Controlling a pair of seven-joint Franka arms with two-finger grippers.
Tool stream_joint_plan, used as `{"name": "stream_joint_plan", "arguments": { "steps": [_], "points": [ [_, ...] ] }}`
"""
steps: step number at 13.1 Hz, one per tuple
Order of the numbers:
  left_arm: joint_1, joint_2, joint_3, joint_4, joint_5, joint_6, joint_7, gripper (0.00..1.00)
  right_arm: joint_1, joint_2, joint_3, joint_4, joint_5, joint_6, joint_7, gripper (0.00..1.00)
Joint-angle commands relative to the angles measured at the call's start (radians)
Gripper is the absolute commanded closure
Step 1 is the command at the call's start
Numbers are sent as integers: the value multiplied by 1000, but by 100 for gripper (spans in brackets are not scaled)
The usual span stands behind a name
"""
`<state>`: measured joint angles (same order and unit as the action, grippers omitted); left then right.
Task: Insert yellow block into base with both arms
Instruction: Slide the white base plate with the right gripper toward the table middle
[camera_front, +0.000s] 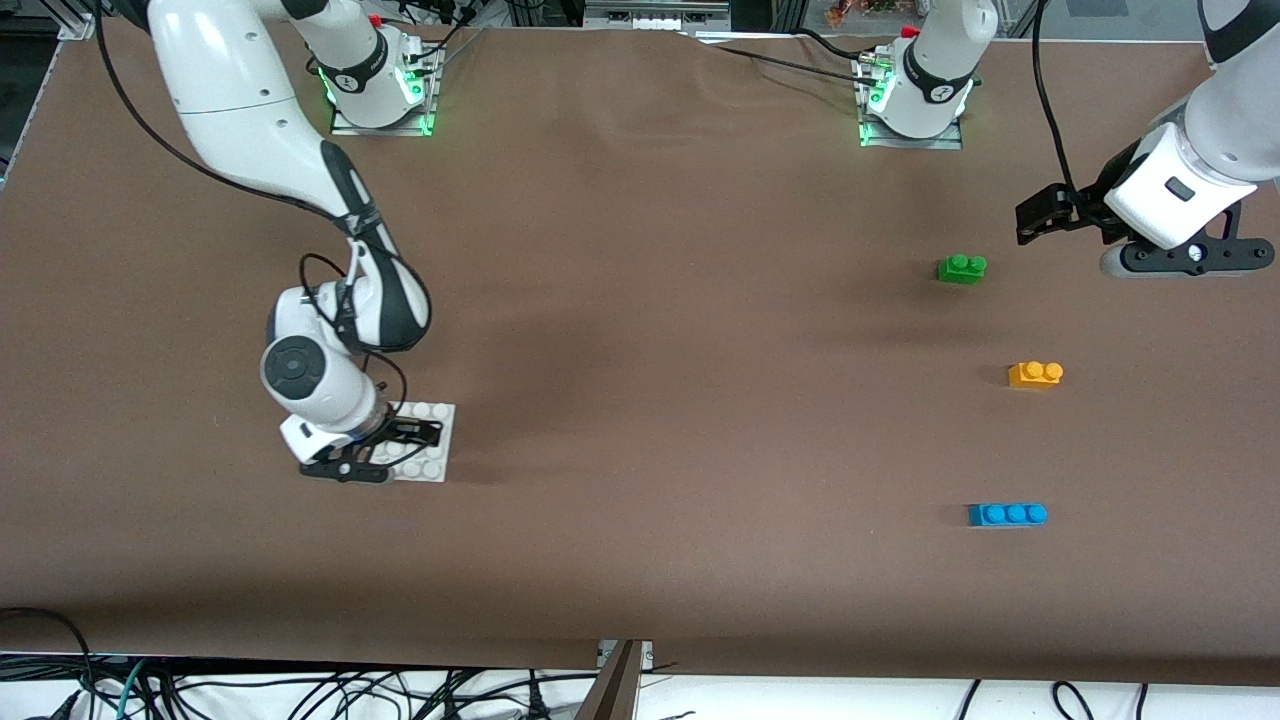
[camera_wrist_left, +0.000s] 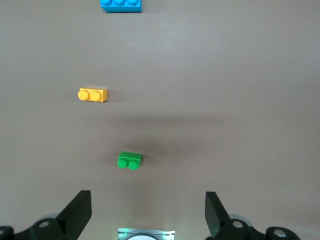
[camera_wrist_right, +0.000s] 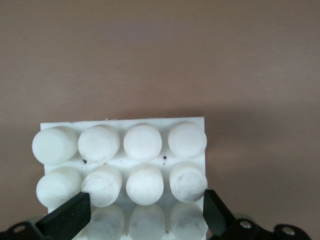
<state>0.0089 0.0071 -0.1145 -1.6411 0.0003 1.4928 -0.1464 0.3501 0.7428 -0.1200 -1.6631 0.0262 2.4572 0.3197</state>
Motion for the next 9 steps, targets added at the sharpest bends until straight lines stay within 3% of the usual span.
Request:
{"name": "stream_joint_plan", "arguments": {
  "steps": [1, 9],
  "points": [
    [5, -7, 3, 12, -19, -17, 10, 0, 78, 93, 22, -4, 41, 45, 83, 0],
    [5, -7, 3, 12, -19, -17, 10, 0, 280, 147, 28, 101, 41, 45, 286, 0]
  ]
}}
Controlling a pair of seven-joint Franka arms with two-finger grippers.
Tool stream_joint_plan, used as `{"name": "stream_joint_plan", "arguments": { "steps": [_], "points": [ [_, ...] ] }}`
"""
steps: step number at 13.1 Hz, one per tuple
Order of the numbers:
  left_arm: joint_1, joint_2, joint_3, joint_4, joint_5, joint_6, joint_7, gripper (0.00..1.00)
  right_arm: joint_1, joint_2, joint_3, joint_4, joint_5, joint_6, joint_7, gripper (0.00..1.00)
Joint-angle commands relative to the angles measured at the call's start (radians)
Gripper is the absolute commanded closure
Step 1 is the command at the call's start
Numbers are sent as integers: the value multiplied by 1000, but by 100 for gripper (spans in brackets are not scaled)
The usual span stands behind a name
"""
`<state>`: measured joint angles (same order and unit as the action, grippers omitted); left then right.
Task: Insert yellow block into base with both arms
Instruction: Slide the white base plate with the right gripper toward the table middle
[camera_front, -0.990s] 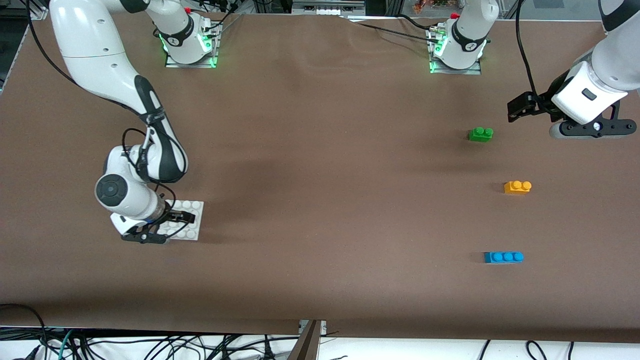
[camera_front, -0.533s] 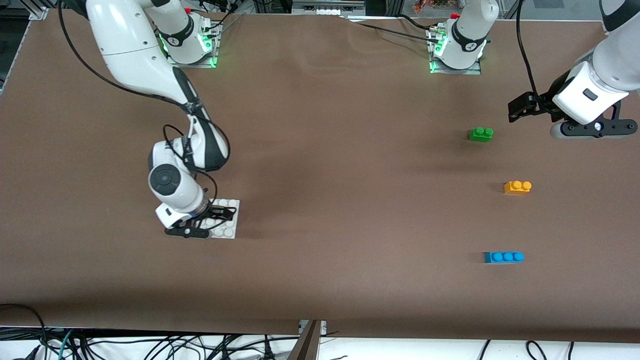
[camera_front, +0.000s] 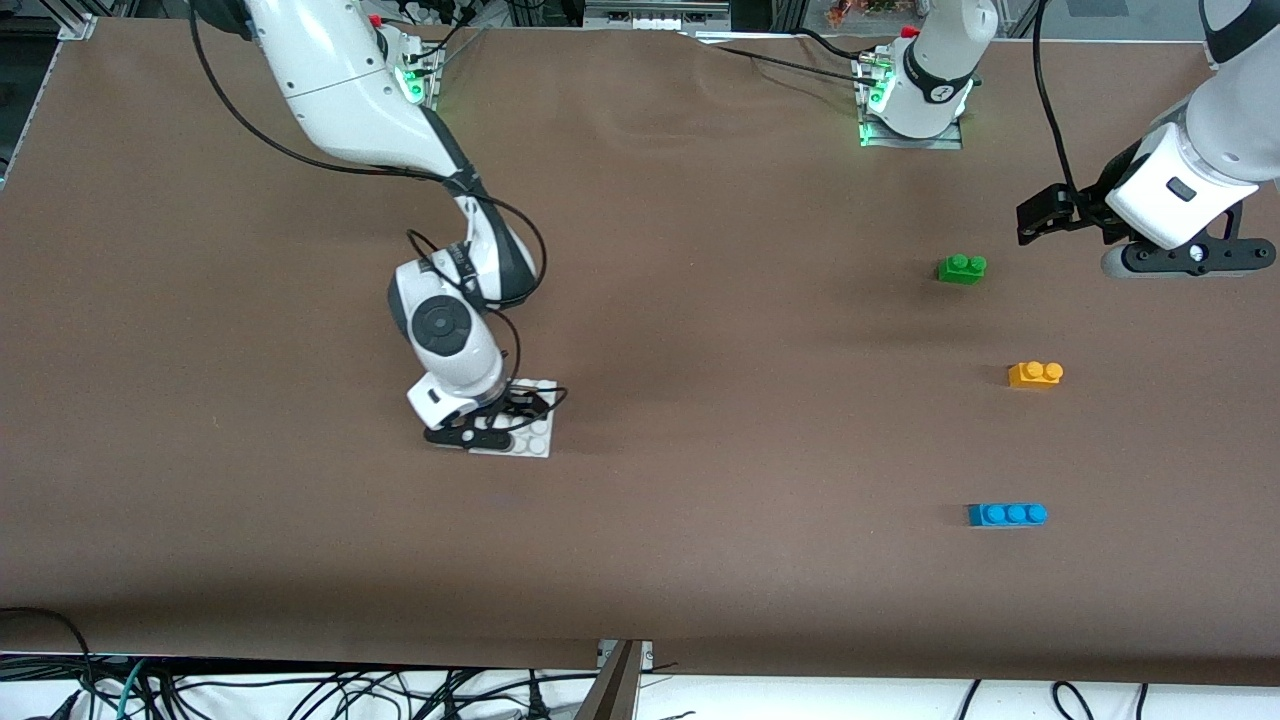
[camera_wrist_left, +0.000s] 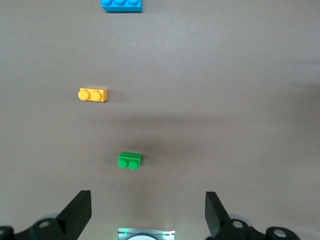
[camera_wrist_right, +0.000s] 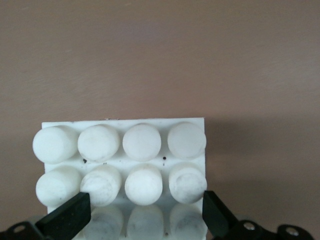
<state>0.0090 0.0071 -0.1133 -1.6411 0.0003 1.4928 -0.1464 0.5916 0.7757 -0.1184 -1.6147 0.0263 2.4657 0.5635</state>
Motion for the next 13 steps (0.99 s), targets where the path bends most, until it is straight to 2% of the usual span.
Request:
{"name": "stream_joint_plan", "arguments": {
  "steps": [1, 8, 13],
  "points": [
    [5, -6, 1, 12, -19, -17, 11, 0, 59, 123, 26, 67, 41, 36, 70, 0],
    [6, -6, 3, 12, -19, -17, 10, 0, 157, 201, 29, 208, 41, 36, 217, 0],
    [6, -7, 3, 12, -19, -17, 10, 0, 204, 203, 43, 251, 40, 39, 265, 0]
  ]
}}
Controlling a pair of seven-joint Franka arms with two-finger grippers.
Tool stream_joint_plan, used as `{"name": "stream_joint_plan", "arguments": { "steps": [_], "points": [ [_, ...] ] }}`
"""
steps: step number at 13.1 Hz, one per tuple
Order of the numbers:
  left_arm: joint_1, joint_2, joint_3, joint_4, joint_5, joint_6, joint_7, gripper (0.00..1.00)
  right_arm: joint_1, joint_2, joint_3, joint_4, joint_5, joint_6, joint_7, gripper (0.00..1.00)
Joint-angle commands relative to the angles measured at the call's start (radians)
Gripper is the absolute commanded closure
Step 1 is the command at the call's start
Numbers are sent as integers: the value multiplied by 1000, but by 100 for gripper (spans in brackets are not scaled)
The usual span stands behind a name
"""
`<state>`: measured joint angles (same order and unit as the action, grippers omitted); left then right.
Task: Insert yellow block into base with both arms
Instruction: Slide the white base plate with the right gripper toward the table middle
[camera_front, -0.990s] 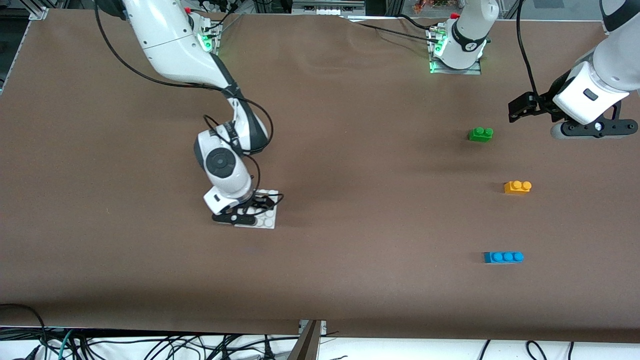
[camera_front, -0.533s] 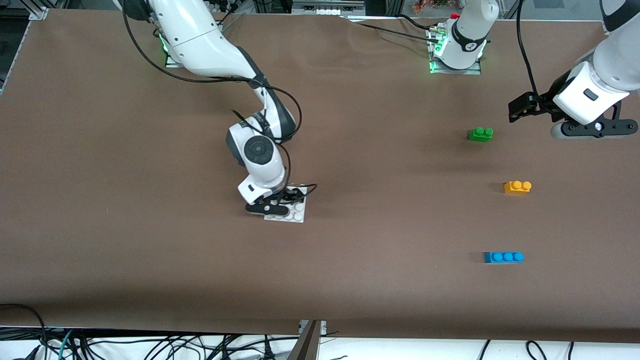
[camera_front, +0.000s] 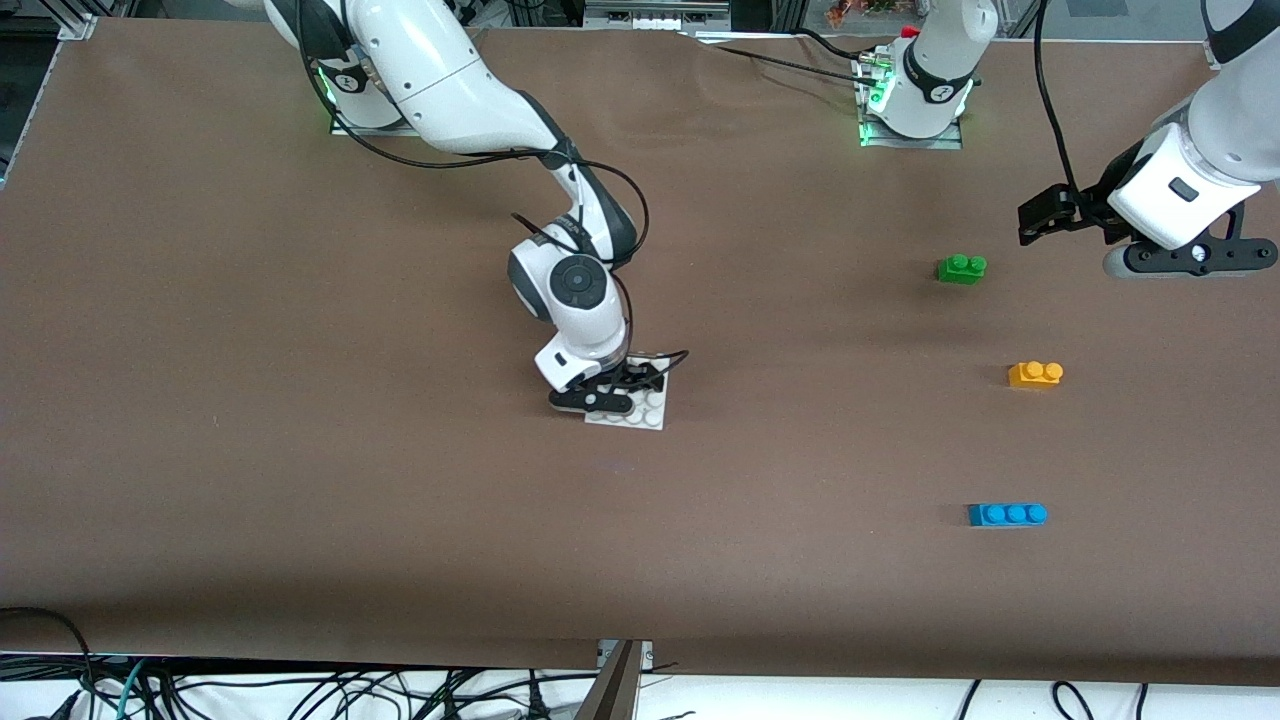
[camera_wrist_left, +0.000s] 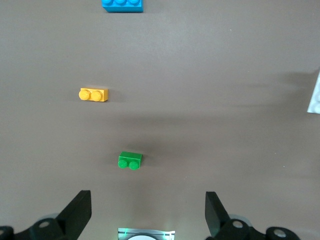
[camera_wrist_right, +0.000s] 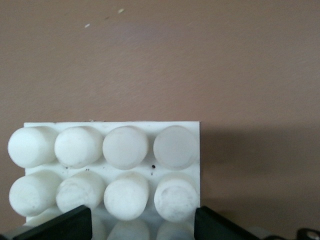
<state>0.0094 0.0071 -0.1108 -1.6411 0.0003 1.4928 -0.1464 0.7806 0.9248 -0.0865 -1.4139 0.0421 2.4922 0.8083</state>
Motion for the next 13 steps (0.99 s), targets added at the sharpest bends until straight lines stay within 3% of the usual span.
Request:
{"name": "stream_joint_plan", "arguments": {
  "steps": [1, 13],
  "points": [
    [6, -6, 0, 12, -19, -17, 10, 0, 20, 54, 11, 53, 24, 14, 17, 0],
    [6, -6, 0, 12, -19, -17, 10, 0, 68, 63, 11, 69, 15, 34, -50, 0]
  ]
}}
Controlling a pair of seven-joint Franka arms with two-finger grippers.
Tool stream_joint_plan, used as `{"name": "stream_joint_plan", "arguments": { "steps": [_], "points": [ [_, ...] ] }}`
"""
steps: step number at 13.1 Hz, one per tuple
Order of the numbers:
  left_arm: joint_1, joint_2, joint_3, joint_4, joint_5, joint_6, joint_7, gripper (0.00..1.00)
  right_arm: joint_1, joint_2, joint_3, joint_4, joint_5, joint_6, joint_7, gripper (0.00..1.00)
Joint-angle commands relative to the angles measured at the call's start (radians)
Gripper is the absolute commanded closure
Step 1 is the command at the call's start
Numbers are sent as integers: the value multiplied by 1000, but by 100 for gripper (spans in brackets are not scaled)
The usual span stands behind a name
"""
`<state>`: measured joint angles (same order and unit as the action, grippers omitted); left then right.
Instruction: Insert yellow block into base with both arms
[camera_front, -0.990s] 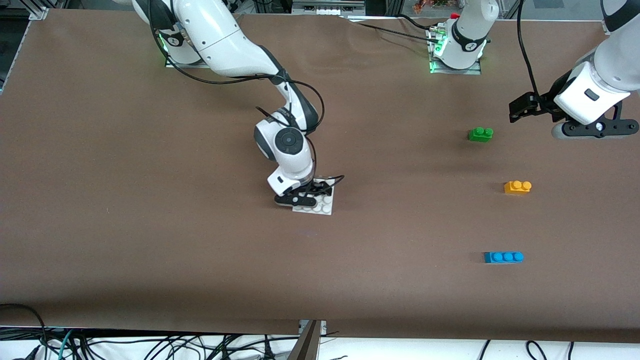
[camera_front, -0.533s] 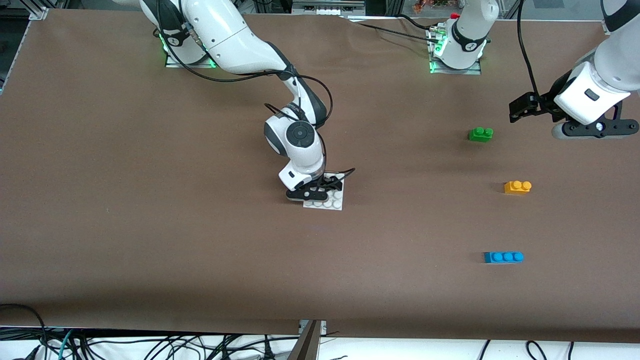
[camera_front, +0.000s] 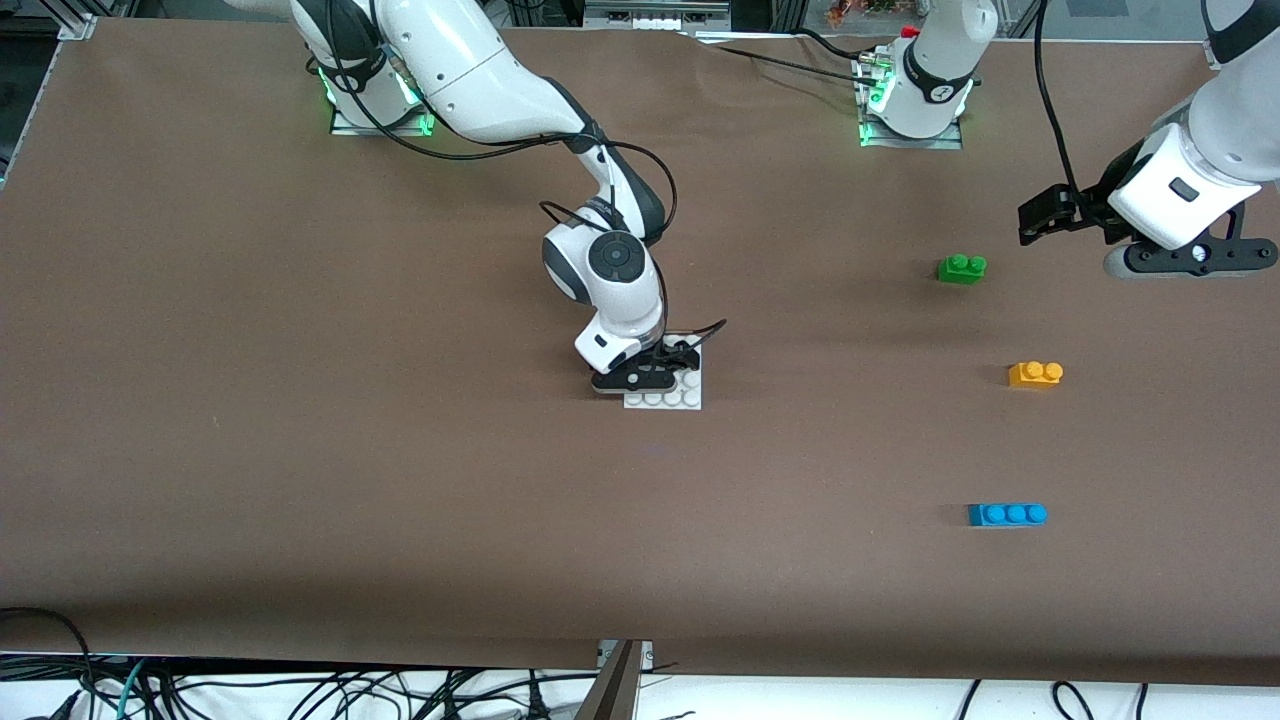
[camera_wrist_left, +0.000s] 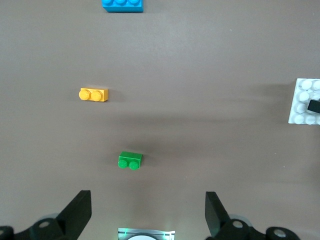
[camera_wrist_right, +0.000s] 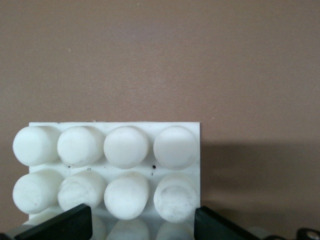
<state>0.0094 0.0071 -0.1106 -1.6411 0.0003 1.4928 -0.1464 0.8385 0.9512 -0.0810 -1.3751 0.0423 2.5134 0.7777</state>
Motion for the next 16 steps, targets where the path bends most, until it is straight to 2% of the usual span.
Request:
{"name": "stream_joint_plan", "arguments": {
  "steps": [1, 8, 13, 16],
  "points": [
    [6, -6, 0, 12, -17, -17, 10, 0, 13, 37, 6, 31, 14, 15, -20, 0],
    [6, -6, 0, 12, -17, -17, 10, 0, 2, 2, -3, 54, 19, -5, -15, 0],
    [7, -7, 2, 10, -19, -20, 10, 0, -13, -51, -11, 111, 17, -160, -20, 0],
    [7, -6, 2, 12, -19, -19, 10, 0, -88, -126, -11, 114, 13, -275, -93, 0]
  ]
}}
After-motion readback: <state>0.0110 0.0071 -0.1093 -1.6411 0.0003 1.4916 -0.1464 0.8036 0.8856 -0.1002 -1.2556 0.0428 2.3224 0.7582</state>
